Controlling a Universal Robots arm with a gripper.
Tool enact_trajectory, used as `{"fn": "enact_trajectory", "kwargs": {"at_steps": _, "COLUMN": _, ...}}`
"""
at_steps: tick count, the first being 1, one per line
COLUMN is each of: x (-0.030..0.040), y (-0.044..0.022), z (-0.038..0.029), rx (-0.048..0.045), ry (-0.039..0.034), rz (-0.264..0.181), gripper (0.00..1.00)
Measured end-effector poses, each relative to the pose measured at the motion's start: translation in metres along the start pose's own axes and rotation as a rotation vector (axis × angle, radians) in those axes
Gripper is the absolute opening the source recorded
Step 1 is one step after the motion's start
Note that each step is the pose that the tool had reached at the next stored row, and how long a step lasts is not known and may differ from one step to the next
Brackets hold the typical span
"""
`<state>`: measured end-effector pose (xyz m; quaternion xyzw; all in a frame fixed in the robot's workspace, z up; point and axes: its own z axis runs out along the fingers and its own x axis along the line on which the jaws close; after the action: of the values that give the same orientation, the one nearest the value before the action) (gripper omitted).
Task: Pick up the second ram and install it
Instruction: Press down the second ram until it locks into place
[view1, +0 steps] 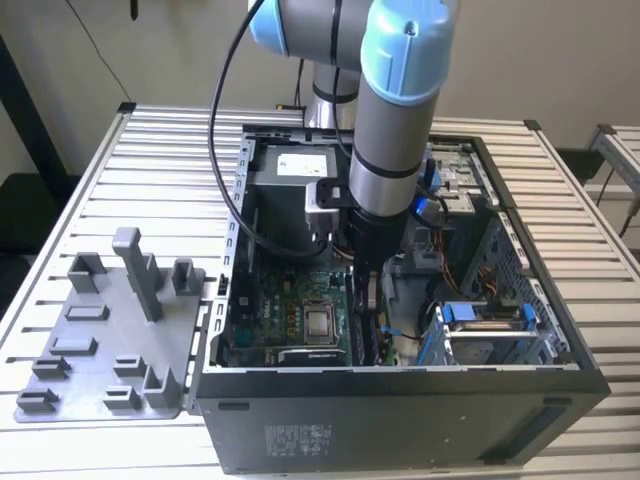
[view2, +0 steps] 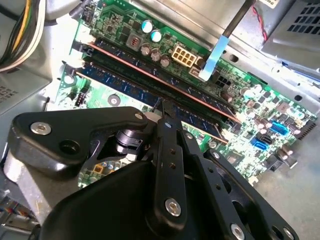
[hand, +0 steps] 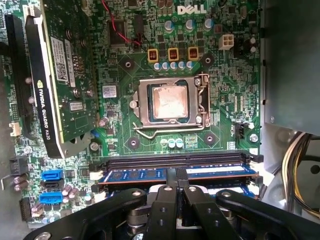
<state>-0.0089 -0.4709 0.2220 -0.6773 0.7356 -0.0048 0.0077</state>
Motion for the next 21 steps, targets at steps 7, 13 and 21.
{"fn": "enact_trajectory", "kwargs": {"at_steps": 7, "x": -0.0006, "y": -0.0002, "z": -0.0075, "rx": 0.0006, "ry": -0.0028, "rz": 0.0, "gripper": 0.11}}
{"fn": "enact_trajectory", "kwargs": {"at_steps": 13, "x": -0.0004, "y": -0.0005, "z": -0.0293, "rx": 0.0005, "ry": -0.002, "rz": 0.0, "gripper": 0.11}}
{"fn": "enact_trajectory", "kwargs": {"at_steps": 21, "x": -0.0004, "y": -0.0007, "z": -0.0367, "rx": 0.0005, "ry": -0.0021, "rz": 0.0, "gripper": 0.11}}
